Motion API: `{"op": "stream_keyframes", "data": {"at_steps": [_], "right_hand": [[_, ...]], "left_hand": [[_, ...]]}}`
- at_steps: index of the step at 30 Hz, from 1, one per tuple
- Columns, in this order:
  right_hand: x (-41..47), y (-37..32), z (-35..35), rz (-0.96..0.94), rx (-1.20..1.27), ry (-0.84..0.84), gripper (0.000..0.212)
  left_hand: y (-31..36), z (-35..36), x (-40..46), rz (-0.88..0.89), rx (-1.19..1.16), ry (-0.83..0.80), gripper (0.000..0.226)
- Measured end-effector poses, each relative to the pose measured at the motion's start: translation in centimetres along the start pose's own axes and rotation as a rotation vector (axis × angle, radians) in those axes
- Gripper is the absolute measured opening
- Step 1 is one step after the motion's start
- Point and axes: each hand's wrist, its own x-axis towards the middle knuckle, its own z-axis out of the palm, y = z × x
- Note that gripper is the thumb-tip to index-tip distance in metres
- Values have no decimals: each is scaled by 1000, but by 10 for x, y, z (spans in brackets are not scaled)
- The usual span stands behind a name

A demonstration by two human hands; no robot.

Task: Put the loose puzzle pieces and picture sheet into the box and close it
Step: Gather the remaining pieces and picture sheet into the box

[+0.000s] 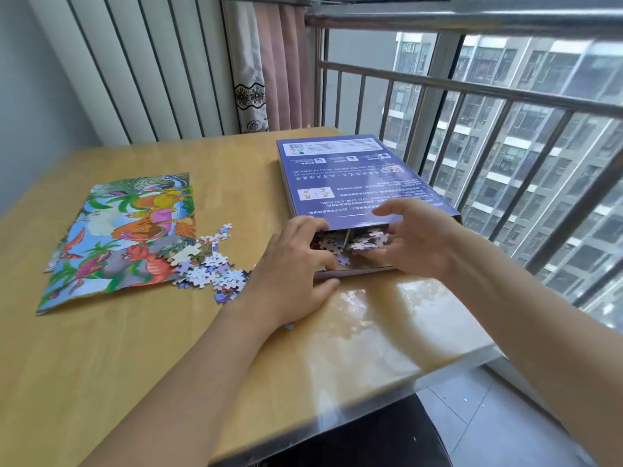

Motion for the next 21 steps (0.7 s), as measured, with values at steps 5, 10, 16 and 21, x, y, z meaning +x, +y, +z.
{"op": "stream_keyframes", "data": {"at_steps": [5, 10, 16, 21], "right_hand": [[-6, 6, -2, -79, -40, 36, 58], [-16, 15, -12, -220, -272, 104, 20], [-35, 16, -17, -758, -1502, 165, 30], [-39, 11, -5, -931, -1733, -191, 51]], "left_hand": [[-3, 3, -1, 10, -99, 76, 7], [-5, 3, -3, -6, -140, 140, 7], [-4, 5, -2, 19, -164, 256, 7], [-1, 0, 1, 52, -131, 402, 10]]}}
